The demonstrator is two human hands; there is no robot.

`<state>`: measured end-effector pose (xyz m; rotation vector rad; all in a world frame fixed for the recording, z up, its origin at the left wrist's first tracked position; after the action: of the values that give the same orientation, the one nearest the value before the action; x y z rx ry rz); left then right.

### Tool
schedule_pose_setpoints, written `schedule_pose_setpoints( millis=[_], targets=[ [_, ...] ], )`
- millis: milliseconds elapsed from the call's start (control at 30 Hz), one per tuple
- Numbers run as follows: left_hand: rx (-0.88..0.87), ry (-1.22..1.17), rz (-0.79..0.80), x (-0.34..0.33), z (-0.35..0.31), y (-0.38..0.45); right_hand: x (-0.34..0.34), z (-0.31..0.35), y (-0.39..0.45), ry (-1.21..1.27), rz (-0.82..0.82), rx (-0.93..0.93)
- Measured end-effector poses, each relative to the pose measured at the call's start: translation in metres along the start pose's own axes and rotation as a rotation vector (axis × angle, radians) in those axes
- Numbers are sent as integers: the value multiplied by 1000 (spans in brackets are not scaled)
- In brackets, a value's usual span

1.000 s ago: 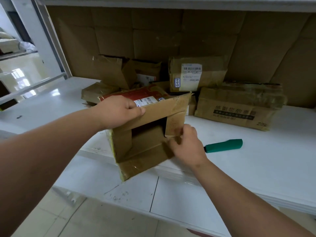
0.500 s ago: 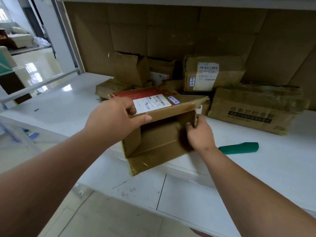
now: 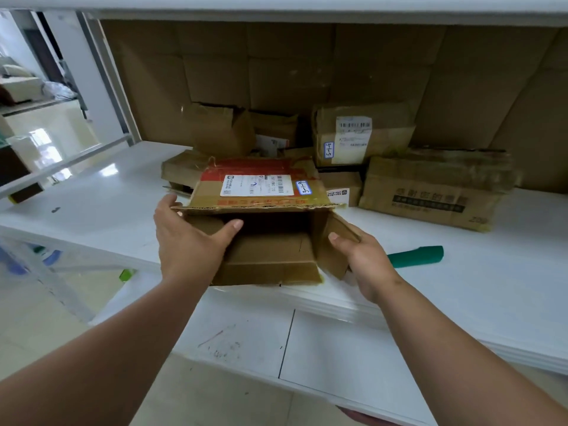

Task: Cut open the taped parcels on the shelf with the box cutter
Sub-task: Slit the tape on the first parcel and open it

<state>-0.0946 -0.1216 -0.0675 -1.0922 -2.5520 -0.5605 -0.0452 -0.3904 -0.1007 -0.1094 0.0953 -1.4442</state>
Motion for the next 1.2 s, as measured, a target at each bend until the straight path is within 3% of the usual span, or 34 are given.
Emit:
schedule_pose_setpoints(
  millis=[133, 267, 400, 533, 800, 967, 1100, 1200],
  targets=[
    [48, 99, -69, -5, -1, 10, -5, -1, -13, 60, 22, -12],
    [54, 72, -30, -1, -2, 24, -17, -4, -24, 103, 22, -46],
    [-168, 109, 166, 13, 1, 33, -19, -2, -31, 260, 7, -78],
    [-366, 347, 320, 37, 10, 43, -23, 3, -34, 343, 2, -87],
    [-756, 462, 323, 72, 5, 68, -51, 0, -40, 466, -30, -114],
    [-696, 451, 404, 71, 8, 71, -60, 0, -45, 235, -138, -78],
    [-546, 765, 776, 80, 23, 80, -70, 7, -56, -10, -205, -3],
    [-503, 745, 849, 87, 4, 90, -74, 7, -62, -68, -176, 12]
  ],
)
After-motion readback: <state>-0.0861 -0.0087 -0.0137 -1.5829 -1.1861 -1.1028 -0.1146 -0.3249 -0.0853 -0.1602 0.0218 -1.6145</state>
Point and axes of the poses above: each hand's wrist, its own y-axis towards the middle knuckle, its own x-axis out of the back of the hand, z = x × y, the point moved 2 cm from there along y, towards the middle knuckle, and after that the axes turned 3 degrees about z, right-handed, at the moved point
